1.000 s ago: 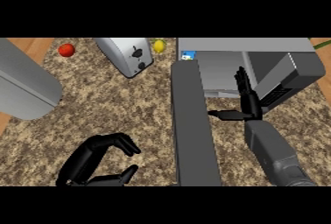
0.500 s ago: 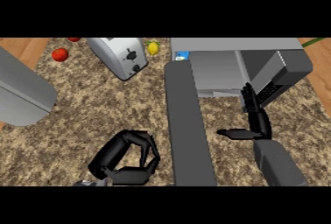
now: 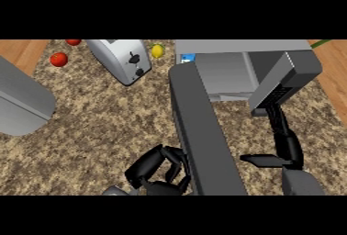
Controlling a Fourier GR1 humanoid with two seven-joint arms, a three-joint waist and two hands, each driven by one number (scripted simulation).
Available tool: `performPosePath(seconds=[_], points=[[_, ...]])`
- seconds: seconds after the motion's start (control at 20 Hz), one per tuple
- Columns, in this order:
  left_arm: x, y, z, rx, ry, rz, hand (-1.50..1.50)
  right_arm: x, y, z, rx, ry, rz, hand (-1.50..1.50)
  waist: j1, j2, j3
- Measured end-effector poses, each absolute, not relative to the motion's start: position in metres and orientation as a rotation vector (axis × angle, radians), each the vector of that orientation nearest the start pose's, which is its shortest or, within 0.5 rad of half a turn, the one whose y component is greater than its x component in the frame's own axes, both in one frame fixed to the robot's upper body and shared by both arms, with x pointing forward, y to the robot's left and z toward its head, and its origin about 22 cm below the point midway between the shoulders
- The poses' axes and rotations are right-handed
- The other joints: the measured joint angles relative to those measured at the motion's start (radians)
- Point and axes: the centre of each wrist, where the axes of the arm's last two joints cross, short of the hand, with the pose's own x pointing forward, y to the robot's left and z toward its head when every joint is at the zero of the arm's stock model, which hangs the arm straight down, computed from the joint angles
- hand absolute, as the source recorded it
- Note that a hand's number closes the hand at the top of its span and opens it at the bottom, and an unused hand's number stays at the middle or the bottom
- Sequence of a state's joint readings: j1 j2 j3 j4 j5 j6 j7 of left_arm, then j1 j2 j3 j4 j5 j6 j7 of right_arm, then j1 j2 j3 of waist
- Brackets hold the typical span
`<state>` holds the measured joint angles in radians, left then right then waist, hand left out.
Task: Pick up the milk, place it into the microwave and close the microwave
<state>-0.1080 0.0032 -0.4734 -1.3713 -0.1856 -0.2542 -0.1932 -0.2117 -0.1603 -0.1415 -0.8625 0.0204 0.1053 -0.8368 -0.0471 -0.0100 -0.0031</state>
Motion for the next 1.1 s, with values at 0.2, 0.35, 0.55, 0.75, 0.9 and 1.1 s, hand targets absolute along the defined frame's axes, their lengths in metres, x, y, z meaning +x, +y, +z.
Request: performPosePath(seconds=[0.2,0.35,0.55,0.75,0.9,1.1], points=[[0.231,0.088,-0.040,-0.524,-1.559,-0.830,1.50,0.241,-0.309,-0.081,-0.062,-1.925,0.091,-1.50,0.000,0.002,0.000],[0.227,0.071,-0.046,-0.521,-1.555,-0.874,1.50,0.226,-0.317,-0.065,-0.065,-1.946,0.086,-1.50,-0.006,0.003,0.000],[0.224,0.048,-0.049,-0.479,-1.561,-0.891,1.50,0.209,-0.330,-0.041,-0.027,-1.963,0.079,-1.50,-0.012,0.008,0.000],[0.226,0.034,-0.046,-0.423,-1.567,-0.842,1.50,0.207,-0.333,-0.021,0.048,-1.985,0.087,-1.50,-0.037,0.015,0.000],[0.227,0.027,-0.044,-0.389,-1.593,-0.782,1.50,0.210,-0.337,-0.005,0.086,-2.005,0.098,-1.50,-0.052,0.019,-0.001],[0.232,0.019,-0.036,-0.364,-1.629,-0.694,1.50,0.212,-0.337,0.012,0.156,-2.022,0.130,-1.50,-0.078,0.024,-0.002]])
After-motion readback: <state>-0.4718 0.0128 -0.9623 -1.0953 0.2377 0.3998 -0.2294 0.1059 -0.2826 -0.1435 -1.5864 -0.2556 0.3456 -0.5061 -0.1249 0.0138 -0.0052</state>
